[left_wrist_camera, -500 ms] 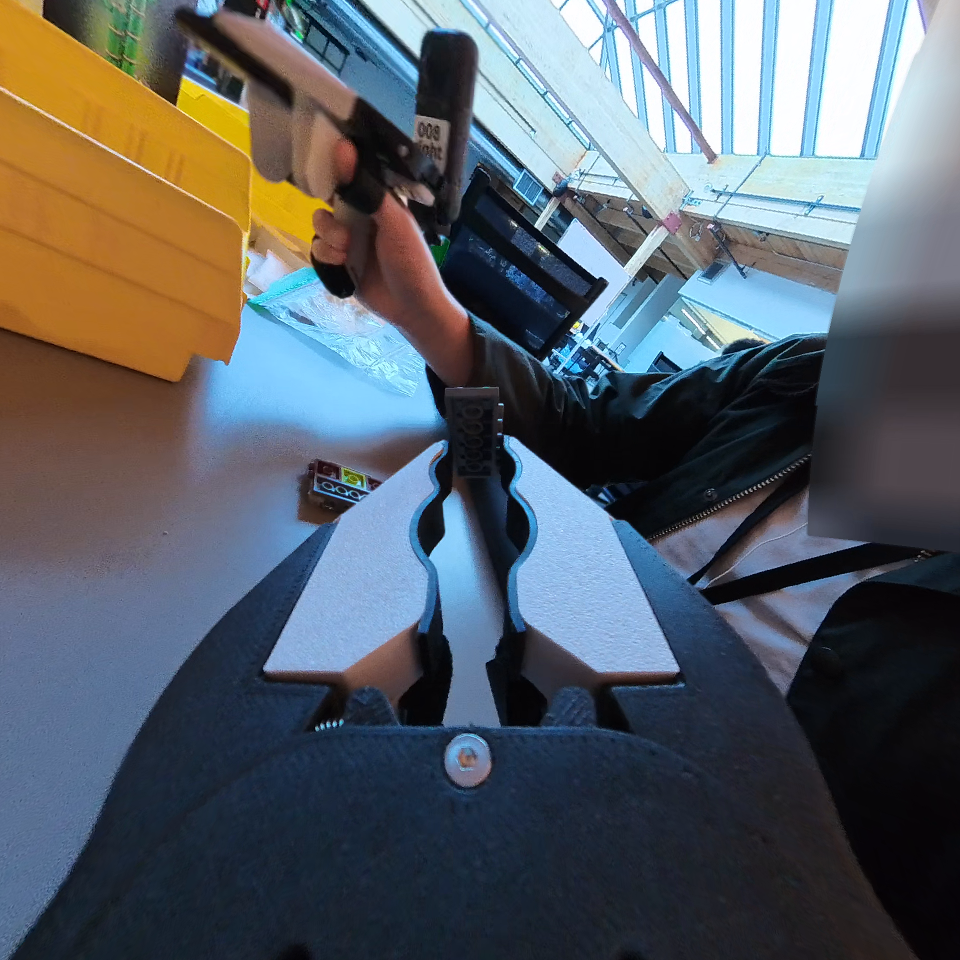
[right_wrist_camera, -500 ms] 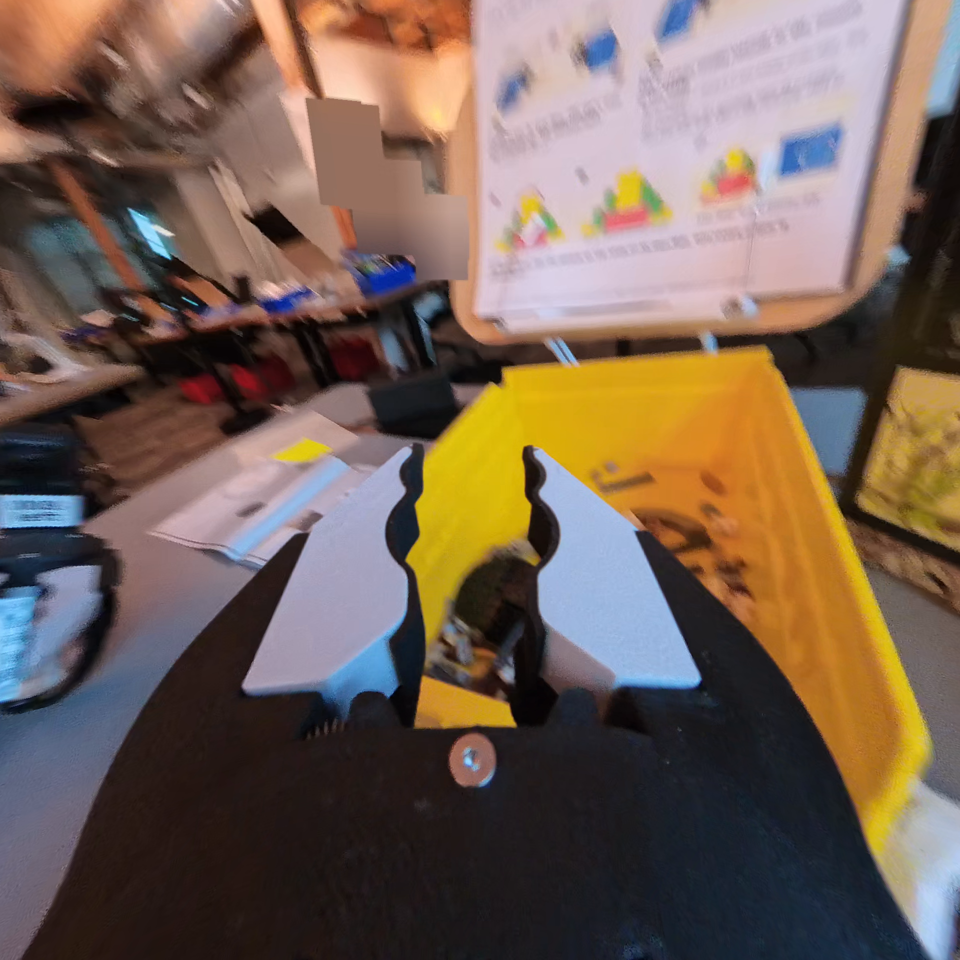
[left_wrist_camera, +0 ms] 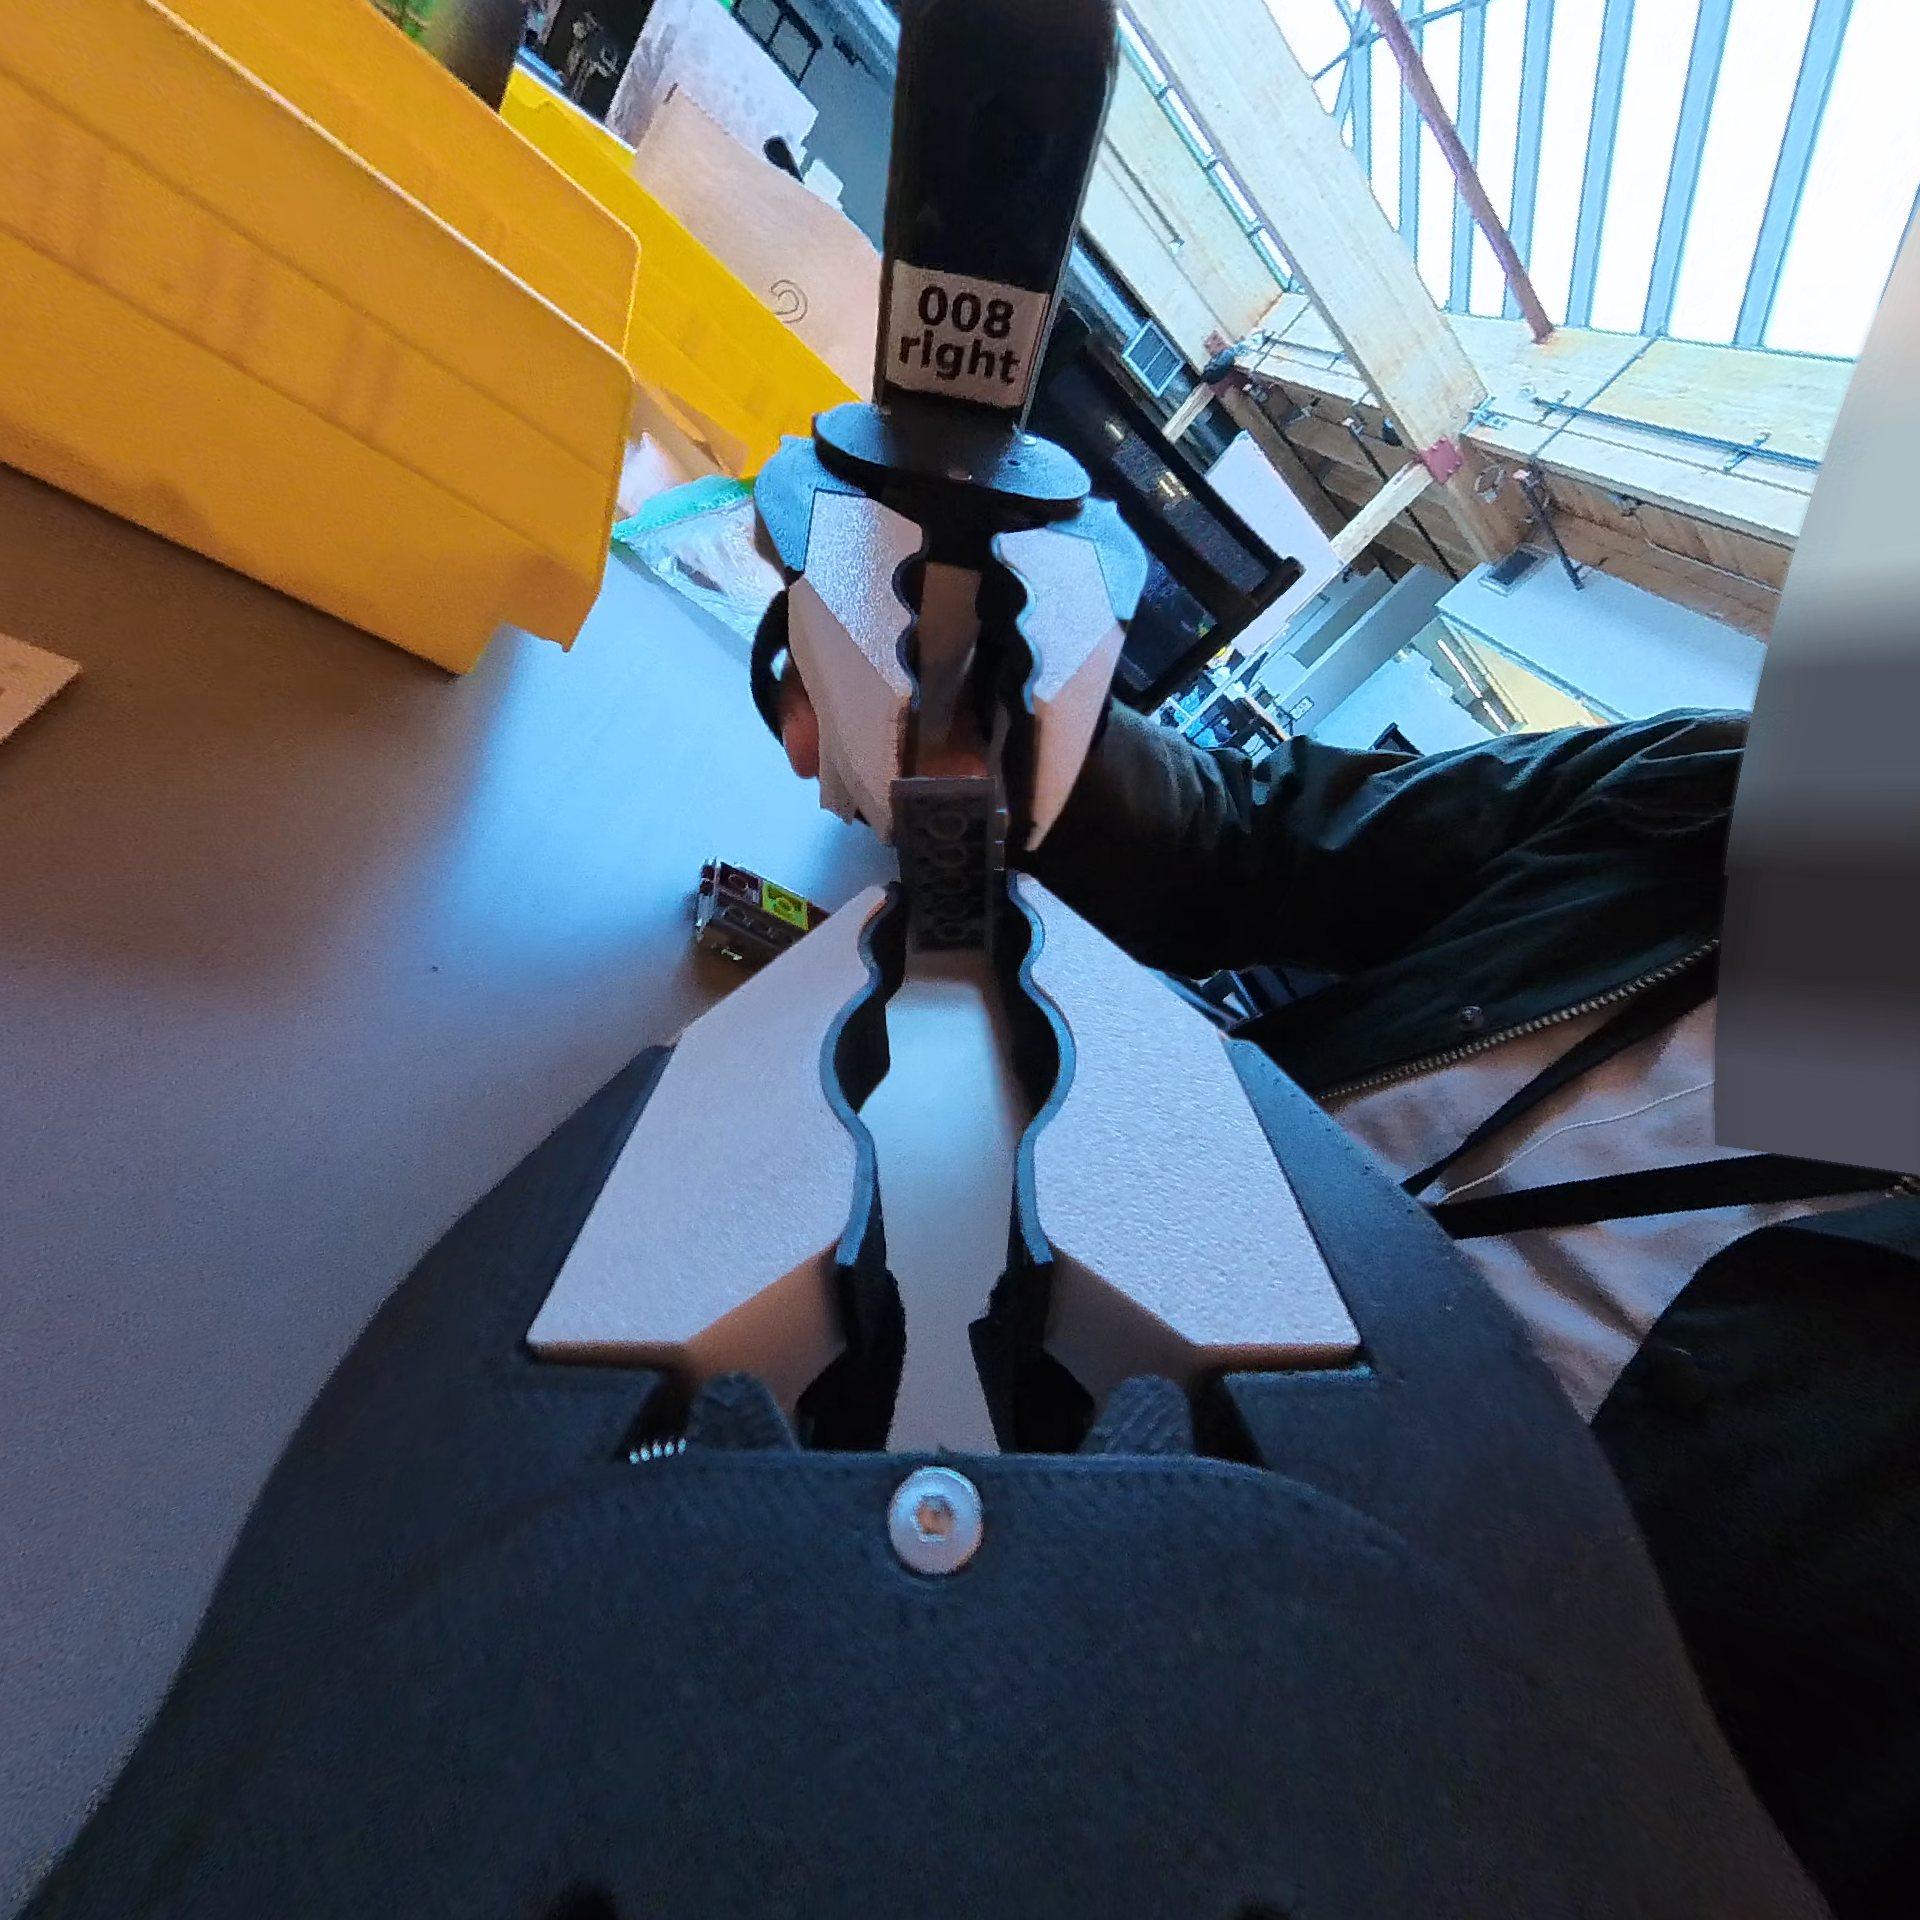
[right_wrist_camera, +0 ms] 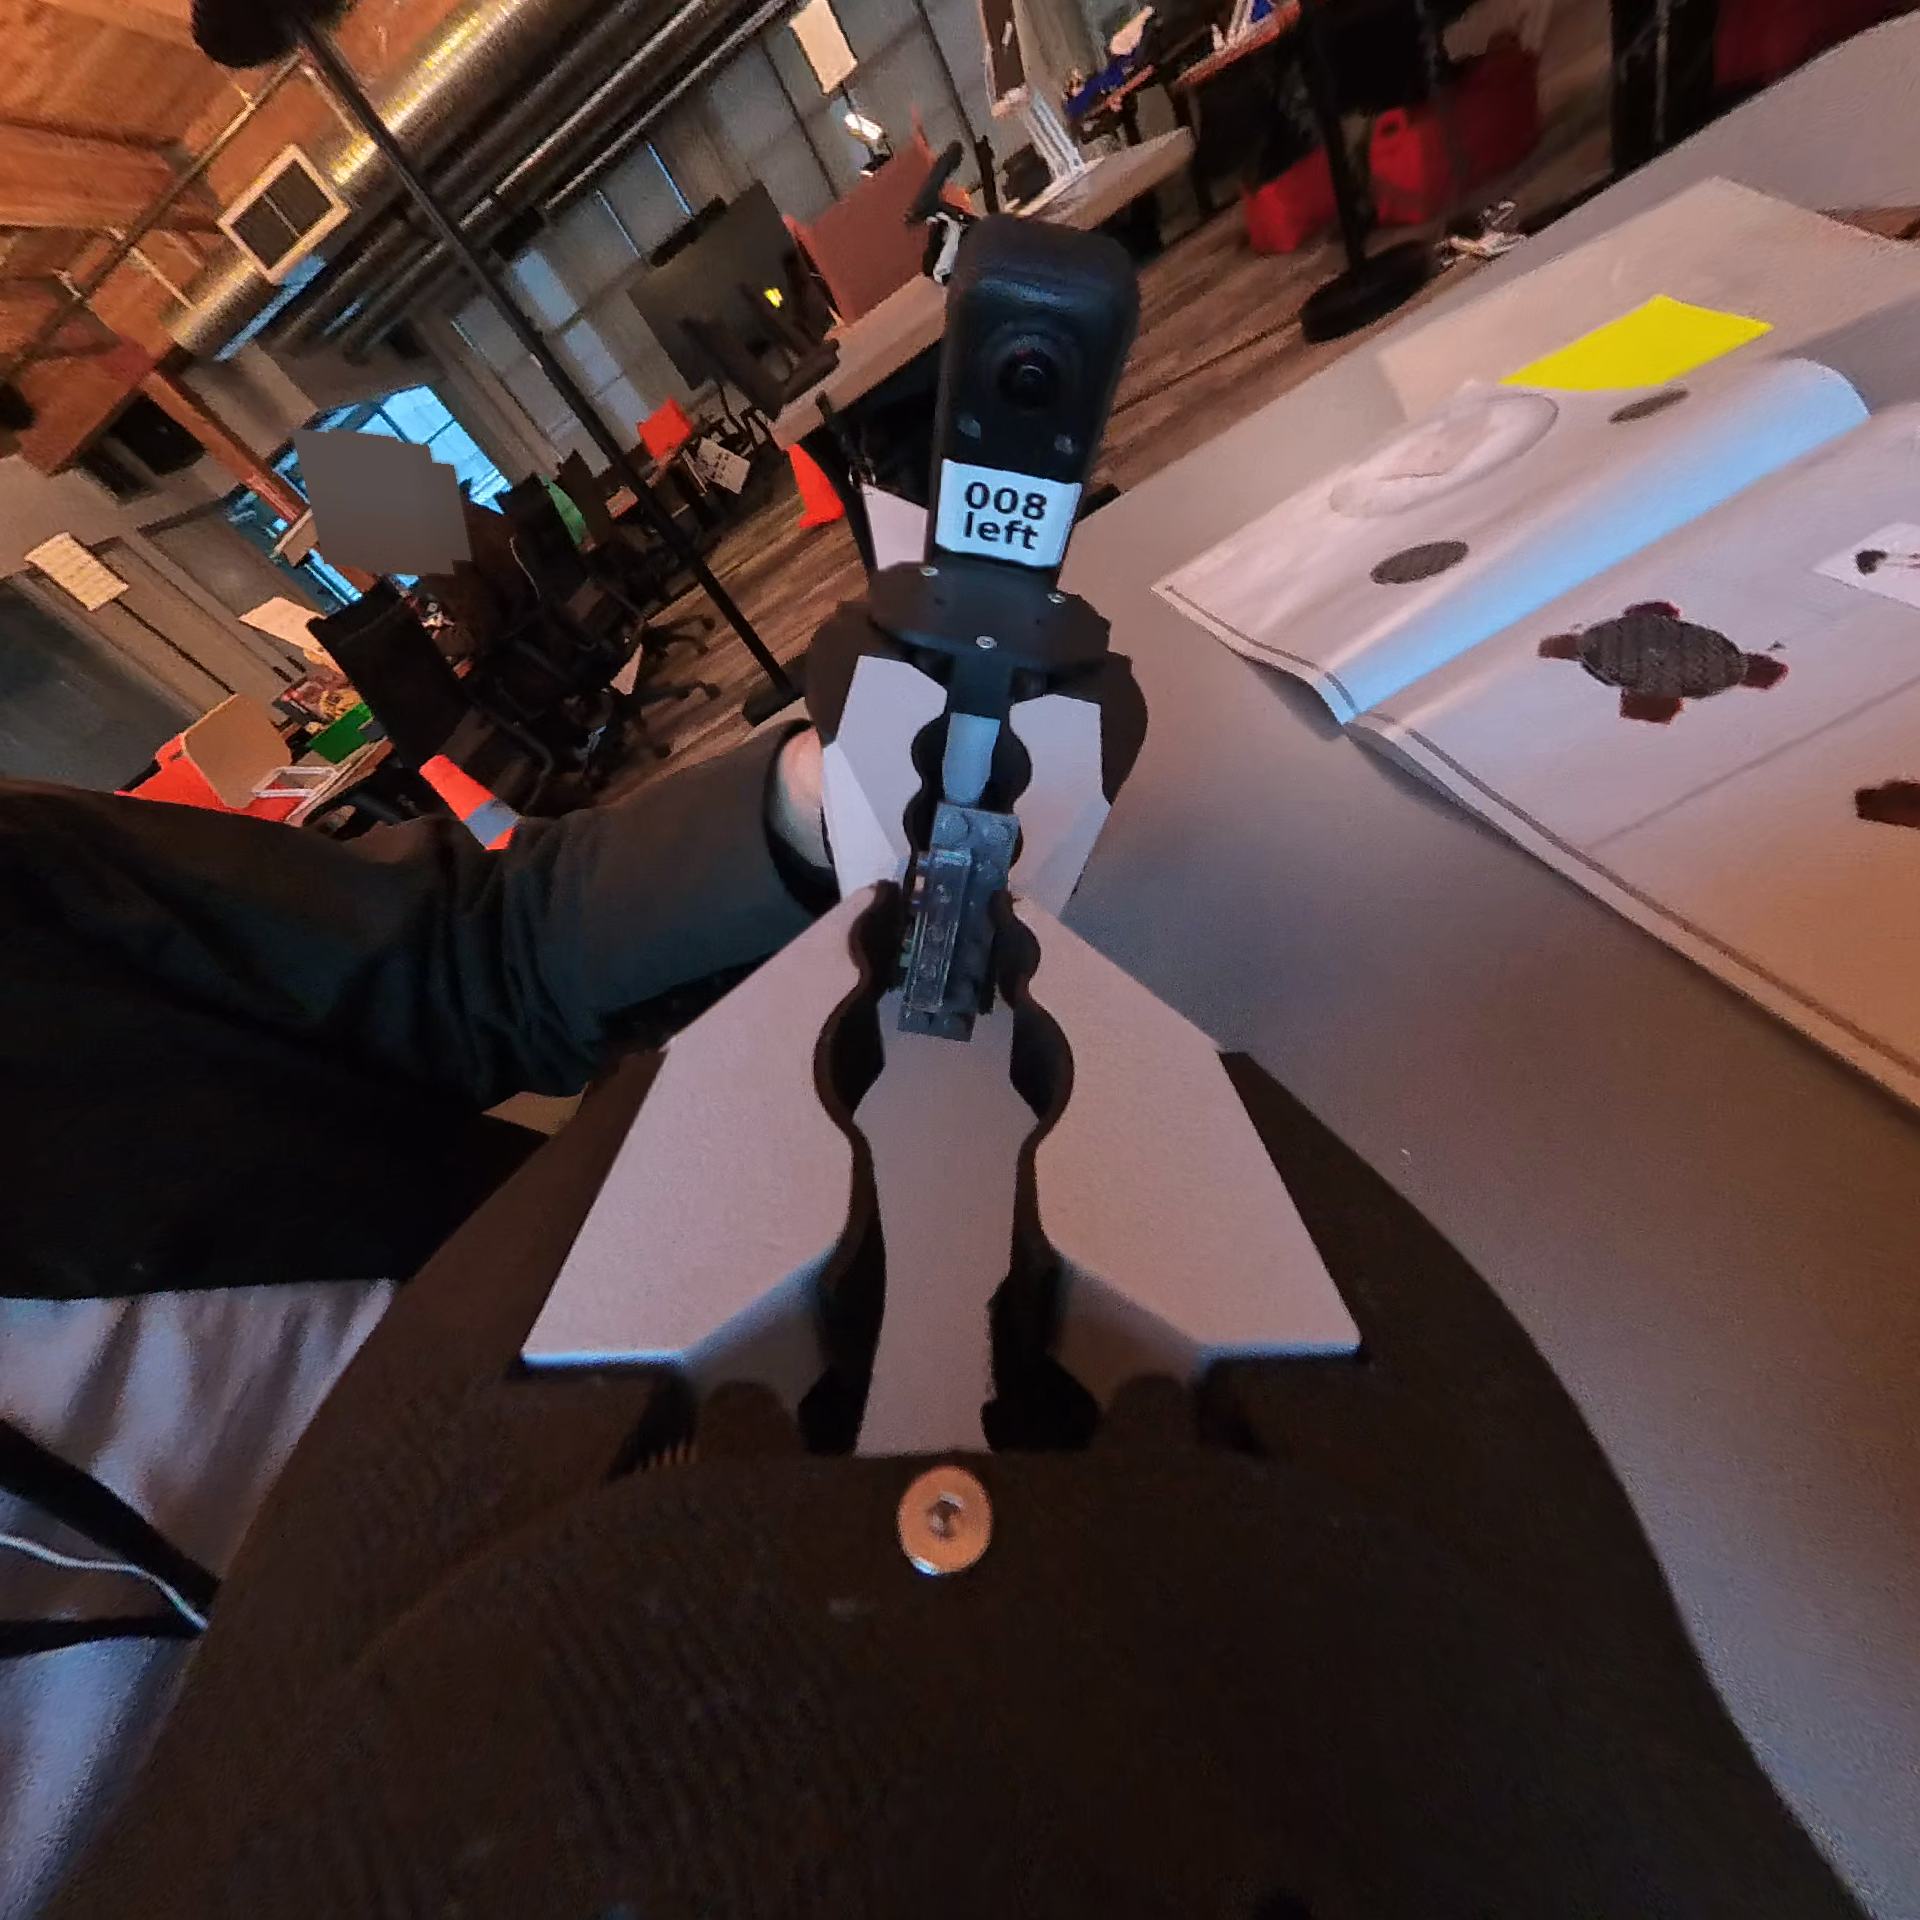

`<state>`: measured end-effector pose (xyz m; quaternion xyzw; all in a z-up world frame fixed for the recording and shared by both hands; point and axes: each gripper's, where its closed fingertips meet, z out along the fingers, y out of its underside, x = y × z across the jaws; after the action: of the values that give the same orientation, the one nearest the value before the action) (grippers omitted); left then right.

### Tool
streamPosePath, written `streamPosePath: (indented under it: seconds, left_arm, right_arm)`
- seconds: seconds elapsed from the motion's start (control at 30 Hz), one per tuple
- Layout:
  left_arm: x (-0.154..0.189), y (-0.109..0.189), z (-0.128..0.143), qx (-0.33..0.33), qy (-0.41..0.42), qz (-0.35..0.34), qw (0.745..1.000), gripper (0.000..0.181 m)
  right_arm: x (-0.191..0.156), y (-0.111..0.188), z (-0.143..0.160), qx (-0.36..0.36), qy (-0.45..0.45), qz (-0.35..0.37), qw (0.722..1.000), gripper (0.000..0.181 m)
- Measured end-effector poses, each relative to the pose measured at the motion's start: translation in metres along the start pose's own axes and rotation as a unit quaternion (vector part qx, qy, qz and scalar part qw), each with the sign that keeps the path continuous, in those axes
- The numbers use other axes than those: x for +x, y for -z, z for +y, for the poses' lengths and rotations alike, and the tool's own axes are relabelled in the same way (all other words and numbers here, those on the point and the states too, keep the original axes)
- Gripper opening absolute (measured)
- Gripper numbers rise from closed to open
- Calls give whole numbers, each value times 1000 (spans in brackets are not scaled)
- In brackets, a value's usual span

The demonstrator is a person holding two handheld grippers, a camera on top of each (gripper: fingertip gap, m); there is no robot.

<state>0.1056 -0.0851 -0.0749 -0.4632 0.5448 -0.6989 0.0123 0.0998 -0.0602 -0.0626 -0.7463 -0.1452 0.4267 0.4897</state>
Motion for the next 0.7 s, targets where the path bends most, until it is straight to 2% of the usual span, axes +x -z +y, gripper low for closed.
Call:
streamPosePath:
  seconds: [0.13, 0.23, 0.3, 0.37, 0.47, 0.57, 0.7]
  left_arm:
    - [-3, -2, 3, -10, -4, -11, 1000, 16]
    - [-4, -2, 4, -14, -12, -19, 1000, 17]
    - [-6, 0, -1, 0, -25, -29, 999, 19]
    - [-7, 4, -7, 14, -47, -46, 998, 30]
    - [-8, 9, -12, 17, -117, -85, 989, 33]
    - [1, 6, -14, 17, -177, -92, 980, 32]
    - [4, 3, -12, 14, -189, -88, 978, 26]
  right_arm:
    - [1, 1, 4, -13, -14, -8, 1000, 10]
    - [0, 2, 6, -24, 12, 0, 1000, 7]
    - [0, 5, 0, -12, 53, 14, 998, 6]
    - [-6, 8, -6, 0, 127, 23, 992, 6]
    - [-4, 13, -6, -16, 222, 64, 973, 6]
    - [-5, 12, 0, -29, 203, 51, 977, 6]
    - [-8, 10, 1, -27, 192, 29, 981, 6]
